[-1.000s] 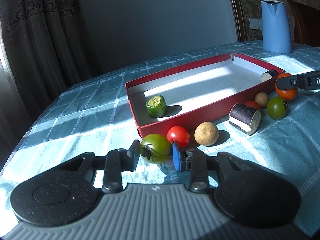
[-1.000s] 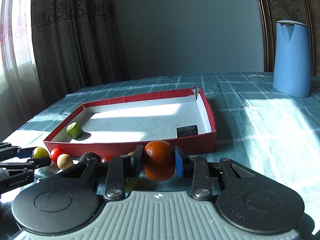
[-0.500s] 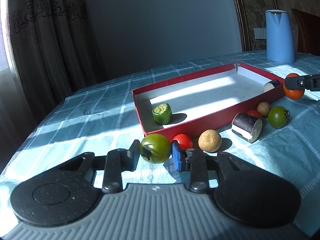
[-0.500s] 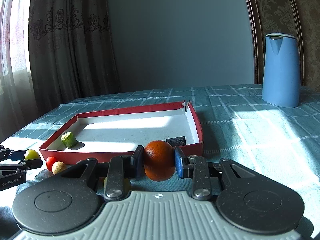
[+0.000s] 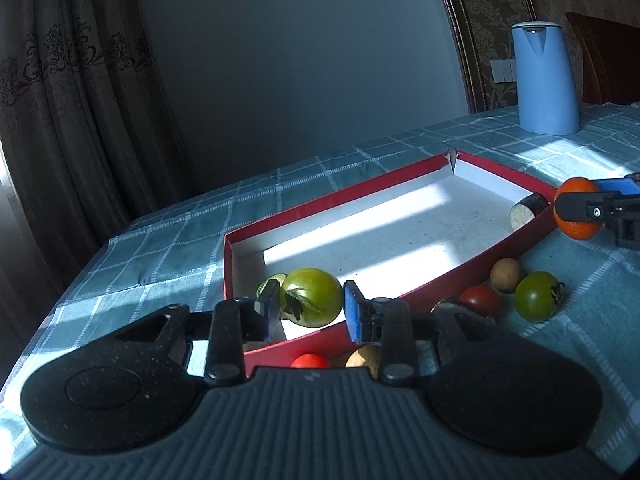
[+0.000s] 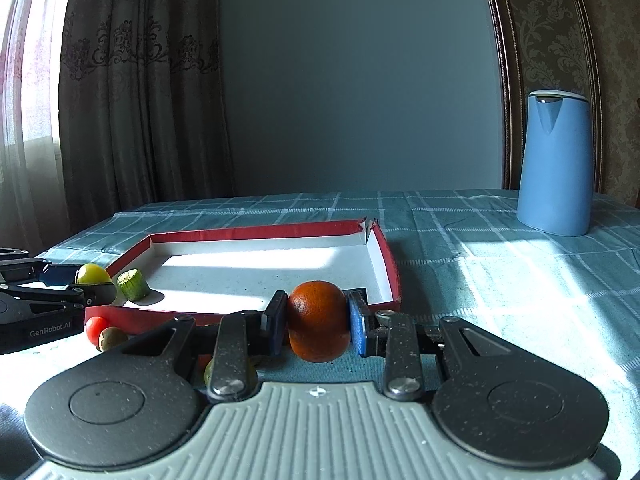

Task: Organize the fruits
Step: 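Carry the green tomato and mandarin into the red box and open both grippers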

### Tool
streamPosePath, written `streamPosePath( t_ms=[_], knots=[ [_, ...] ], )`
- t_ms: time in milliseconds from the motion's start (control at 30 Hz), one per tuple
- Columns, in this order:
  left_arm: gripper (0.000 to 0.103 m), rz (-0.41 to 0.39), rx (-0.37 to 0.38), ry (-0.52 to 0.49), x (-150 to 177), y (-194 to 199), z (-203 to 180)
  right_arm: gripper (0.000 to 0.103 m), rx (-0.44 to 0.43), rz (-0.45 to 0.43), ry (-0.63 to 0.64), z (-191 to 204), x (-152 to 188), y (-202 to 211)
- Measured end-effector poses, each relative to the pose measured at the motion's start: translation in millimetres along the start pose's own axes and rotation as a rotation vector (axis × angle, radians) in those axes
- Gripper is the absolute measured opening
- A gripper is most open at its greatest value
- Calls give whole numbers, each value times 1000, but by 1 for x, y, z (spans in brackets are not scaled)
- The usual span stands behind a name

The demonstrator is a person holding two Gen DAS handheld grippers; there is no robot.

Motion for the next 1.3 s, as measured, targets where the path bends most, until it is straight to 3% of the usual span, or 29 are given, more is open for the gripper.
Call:
streamPosePath(
  t_ms=[300, 533, 900, 1200, 1233, 1267, 1300],
  knots=[
    [32, 82, -50, 59, -14, -42, -2, 32, -14, 39, 93, 16, -9, -21],
    [32, 101, -91, 67, -24, -68, -1, 32, 10, 122, 153, 20, -25, -75],
    [32, 145, -124, 56, -33, -104, -8, 32, 52, 230, 82, -3, -34, -143],
    [34, 178, -129, 40, -29, -112, -11, 32, 45, 245, 14, -15, -37, -155],
    [43, 173, -133, 39, -29, -111, -11, 34, 46, 250, 15, -15, -37, -155],
    [54, 166, -134, 40, -29, -110, -11, 44, 53, 257, 19, -15, -36, -156],
    [59, 158, -134, 40, -30, -109, -11, 57, 63, 259, 26, -16, -35, -157]
  ],
)
Point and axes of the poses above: each gripper's, at about its wrist camera, not at the fingertips, and y roughly against the way its jaws point, z to its left, x to its underside, the point moved 5 cm from there along -y, roughly the way its jaws point, and after that the axes turned 13 degrees about -x, right-handed, at the moved point
